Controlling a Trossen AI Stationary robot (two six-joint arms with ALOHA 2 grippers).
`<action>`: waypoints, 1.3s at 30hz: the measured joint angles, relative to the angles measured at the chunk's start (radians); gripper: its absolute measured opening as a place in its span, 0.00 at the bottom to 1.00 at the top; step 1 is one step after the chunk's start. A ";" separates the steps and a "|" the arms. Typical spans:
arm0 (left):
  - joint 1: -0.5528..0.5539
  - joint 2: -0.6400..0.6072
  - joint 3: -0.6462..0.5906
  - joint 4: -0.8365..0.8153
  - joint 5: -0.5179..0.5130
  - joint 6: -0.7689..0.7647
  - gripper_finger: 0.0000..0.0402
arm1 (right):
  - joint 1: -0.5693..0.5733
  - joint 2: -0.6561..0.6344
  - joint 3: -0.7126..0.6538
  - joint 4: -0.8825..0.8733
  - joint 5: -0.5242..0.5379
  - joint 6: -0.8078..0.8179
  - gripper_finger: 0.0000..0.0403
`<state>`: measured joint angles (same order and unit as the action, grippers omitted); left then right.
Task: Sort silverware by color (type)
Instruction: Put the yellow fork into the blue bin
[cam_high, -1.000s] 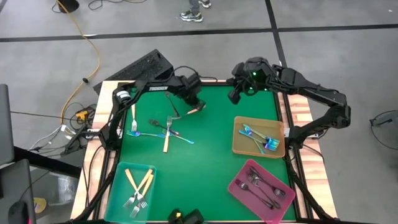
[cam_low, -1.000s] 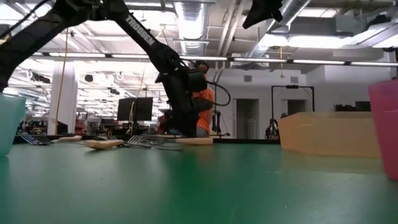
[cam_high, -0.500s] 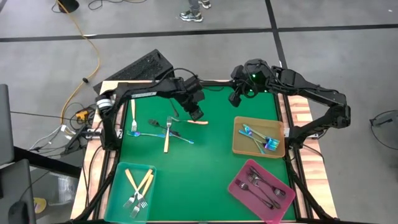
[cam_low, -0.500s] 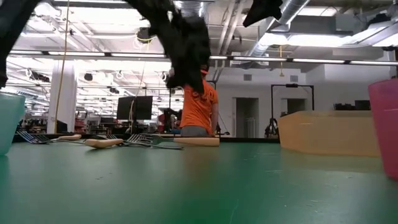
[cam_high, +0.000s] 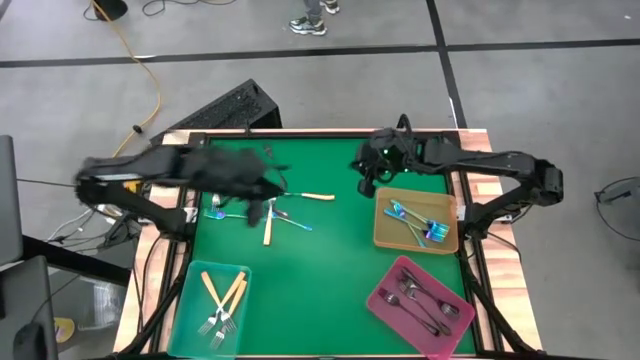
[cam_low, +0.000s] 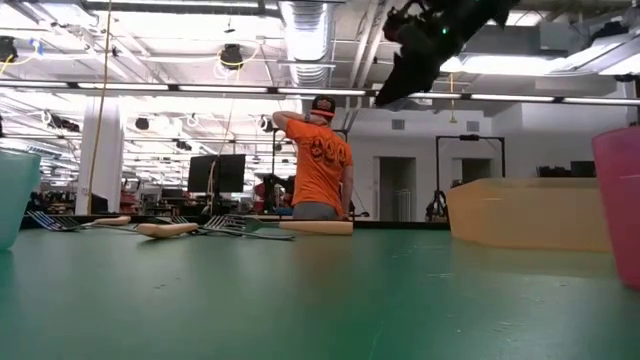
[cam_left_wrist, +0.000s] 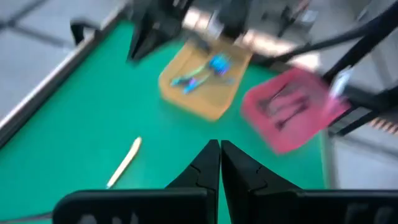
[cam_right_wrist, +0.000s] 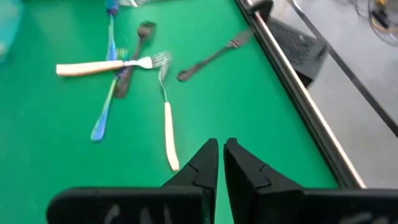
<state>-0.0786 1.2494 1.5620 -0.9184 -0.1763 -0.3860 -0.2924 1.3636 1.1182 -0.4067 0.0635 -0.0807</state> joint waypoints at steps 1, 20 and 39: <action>-0.047 -0.037 0.000 0.000 -0.043 -0.024 0.00 | -0.001 0.000 -0.027 0.048 -0.009 0.000 0.13; -0.685 -0.299 0.000 -0.587 -0.851 -0.537 0.00 | 0.090 0.369 -0.028 0.379 -0.063 -0.068 0.56; -0.718 -0.703 -0.490 -0.645 -0.950 -1.129 0.00 | 0.060 0.622 0.221 0.207 -0.064 -0.130 0.57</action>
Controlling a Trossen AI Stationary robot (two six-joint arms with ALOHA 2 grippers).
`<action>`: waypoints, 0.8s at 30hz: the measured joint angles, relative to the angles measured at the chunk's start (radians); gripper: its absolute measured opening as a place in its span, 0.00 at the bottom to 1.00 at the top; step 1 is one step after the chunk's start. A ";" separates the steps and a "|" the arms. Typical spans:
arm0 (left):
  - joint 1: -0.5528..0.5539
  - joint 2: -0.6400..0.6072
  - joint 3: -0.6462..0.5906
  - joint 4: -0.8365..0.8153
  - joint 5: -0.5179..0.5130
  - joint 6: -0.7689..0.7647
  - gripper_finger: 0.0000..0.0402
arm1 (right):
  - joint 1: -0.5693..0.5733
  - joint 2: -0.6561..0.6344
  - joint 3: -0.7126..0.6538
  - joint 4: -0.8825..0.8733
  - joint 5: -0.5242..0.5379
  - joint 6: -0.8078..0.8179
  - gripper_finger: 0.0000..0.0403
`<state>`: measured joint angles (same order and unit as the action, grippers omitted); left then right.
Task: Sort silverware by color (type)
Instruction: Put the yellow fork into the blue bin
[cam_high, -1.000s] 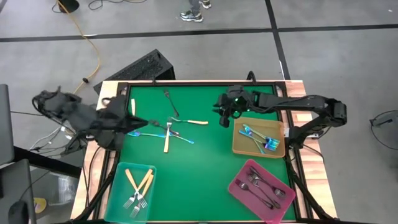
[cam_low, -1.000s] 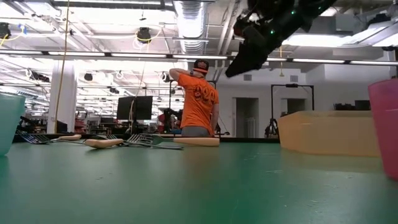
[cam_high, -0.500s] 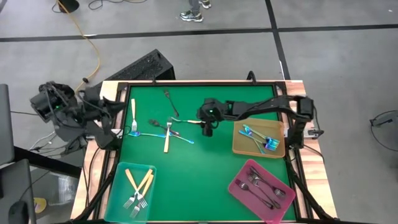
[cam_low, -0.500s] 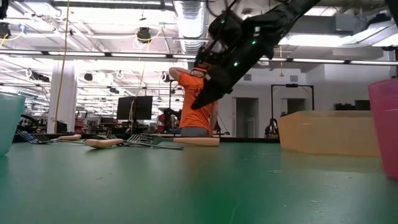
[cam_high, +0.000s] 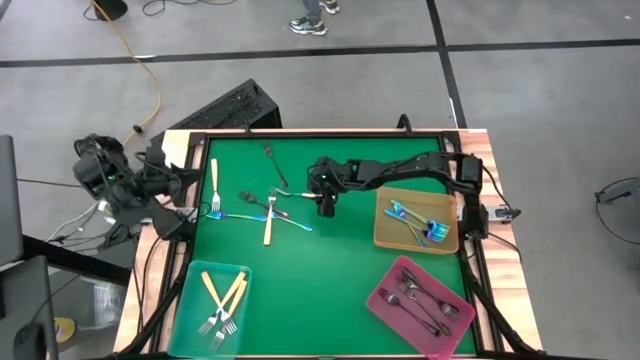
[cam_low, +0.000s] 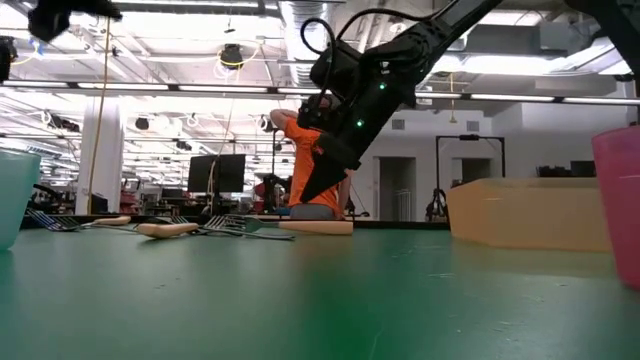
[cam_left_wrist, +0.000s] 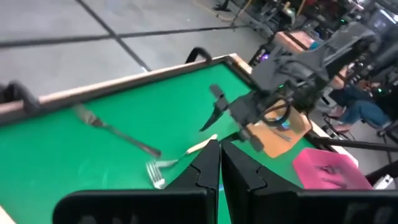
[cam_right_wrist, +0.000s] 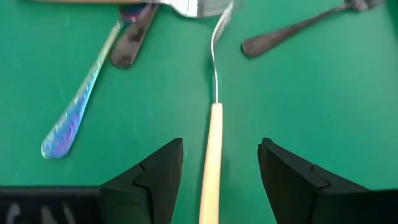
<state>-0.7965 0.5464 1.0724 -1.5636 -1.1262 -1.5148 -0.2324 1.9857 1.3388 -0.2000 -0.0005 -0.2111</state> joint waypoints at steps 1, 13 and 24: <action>0.000 -0.021 -0.035 -0.001 0.000 -0.031 0.00 | -0.004 0.000 0.000 -0.009 0.000 0.000 0.57; 0.000 -0.176 -0.337 0.002 0.005 -0.275 0.00 | -0.033 0.022 -0.004 0.019 -0.030 -0.007 0.57; 0.000 -0.188 -0.406 0.006 0.003 -0.314 0.00 | -0.036 0.127 -0.003 0.091 -0.054 0.015 0.55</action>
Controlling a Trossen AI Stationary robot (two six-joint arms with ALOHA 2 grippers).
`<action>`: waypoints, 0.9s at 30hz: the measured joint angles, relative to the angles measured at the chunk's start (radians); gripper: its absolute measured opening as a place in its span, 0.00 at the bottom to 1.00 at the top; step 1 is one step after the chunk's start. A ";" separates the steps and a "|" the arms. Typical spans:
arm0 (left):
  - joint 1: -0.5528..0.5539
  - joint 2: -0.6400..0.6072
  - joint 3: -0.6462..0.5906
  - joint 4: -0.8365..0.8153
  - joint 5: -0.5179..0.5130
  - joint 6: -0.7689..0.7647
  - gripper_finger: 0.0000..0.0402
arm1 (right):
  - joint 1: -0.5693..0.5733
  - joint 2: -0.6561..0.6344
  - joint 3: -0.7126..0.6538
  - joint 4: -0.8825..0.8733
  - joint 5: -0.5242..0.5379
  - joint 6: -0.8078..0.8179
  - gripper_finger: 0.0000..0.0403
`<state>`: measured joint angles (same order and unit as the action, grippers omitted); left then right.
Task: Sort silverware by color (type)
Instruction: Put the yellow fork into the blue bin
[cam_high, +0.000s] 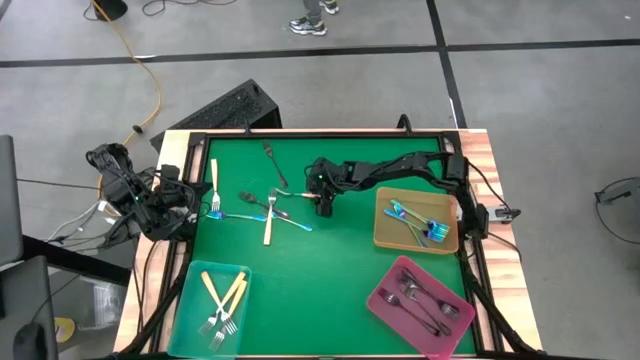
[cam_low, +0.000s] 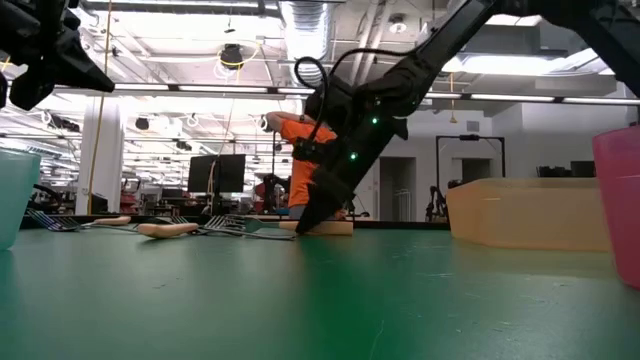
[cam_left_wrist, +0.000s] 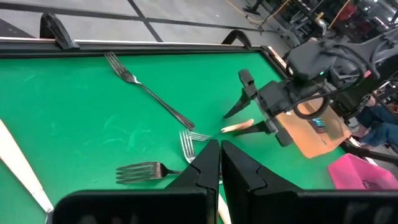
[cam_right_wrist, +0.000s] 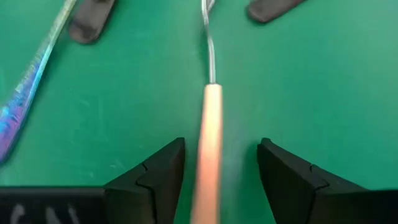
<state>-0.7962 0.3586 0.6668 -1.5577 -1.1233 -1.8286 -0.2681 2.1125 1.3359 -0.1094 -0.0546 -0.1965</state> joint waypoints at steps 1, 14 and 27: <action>0.000 0.000 -0.001 0.000 0.000 0.000 0.00 | -0.002 0.001 0.000 -0.004 0.000 0.008 0.54; 0.000 0.000 -0.002 -0.007 -0.072 -0.001 0.00 | -0.014 0.001 0.000 -0.013 0.004 0.123 0.16; 0.000 0.000 -0.002 -0.013 -0.098 0.004 0.00 | -0.008 -0.029 -0.004 0.058 0.058 0.223 0.16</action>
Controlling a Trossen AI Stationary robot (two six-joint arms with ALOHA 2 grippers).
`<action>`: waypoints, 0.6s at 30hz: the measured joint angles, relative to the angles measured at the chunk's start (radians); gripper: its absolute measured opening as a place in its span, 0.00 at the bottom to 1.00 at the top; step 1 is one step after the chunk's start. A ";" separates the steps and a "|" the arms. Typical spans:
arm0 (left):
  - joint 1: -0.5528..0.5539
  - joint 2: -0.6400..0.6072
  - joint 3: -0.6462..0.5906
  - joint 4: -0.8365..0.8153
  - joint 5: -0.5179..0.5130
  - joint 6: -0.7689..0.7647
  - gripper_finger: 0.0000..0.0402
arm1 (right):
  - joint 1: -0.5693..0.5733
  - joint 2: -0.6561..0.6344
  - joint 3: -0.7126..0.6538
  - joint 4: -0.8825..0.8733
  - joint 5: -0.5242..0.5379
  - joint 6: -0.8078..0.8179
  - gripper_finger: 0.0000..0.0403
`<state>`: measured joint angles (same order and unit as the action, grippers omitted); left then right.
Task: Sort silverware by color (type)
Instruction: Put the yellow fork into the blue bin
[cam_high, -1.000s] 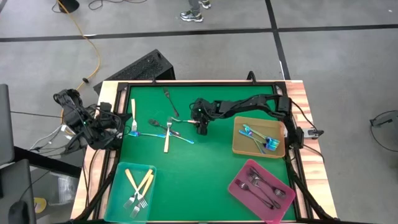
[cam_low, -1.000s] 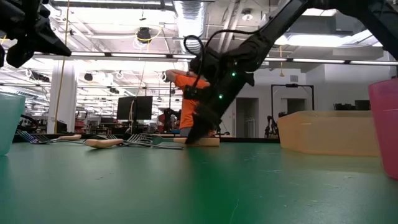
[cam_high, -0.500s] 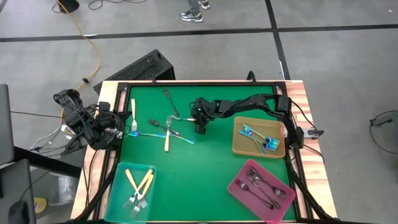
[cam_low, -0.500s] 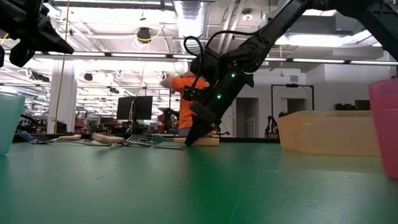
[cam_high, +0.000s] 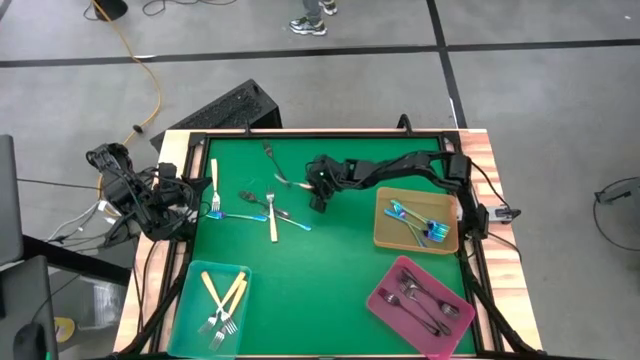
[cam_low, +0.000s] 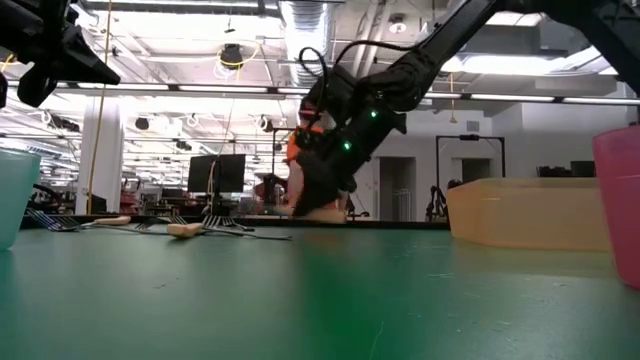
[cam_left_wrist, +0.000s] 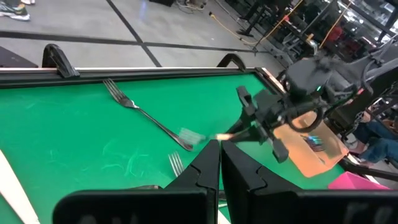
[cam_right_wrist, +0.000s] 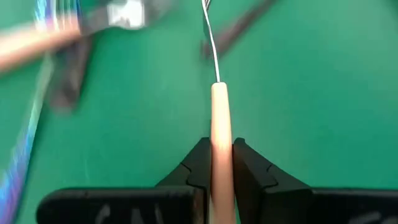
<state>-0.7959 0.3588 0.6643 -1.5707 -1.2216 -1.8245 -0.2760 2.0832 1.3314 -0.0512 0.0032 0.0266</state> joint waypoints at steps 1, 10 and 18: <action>0.000 0.000 0.000 0.000 0.000 0.000 0.00 | 0.000 -0.004 0.002 0.025 0.000 0.001 0.16; 0.000 0.000 0.000 -0.001 -0.016 0.030 0.00 | 0.070 -0.029 0.001 0.306 -0.181 -0.033 0.16; 0.000 0.000 0.000 0.000 -0.017 0.030 0.00 | 0.202 -0.012 0.025 0.544 -0.206 -0.192 0.16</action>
<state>-0.7963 0.3592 0.6640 -1.5711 -1.2385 -1.7947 -0.0737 2.0708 1.3565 0.4932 -0.2026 -0.1651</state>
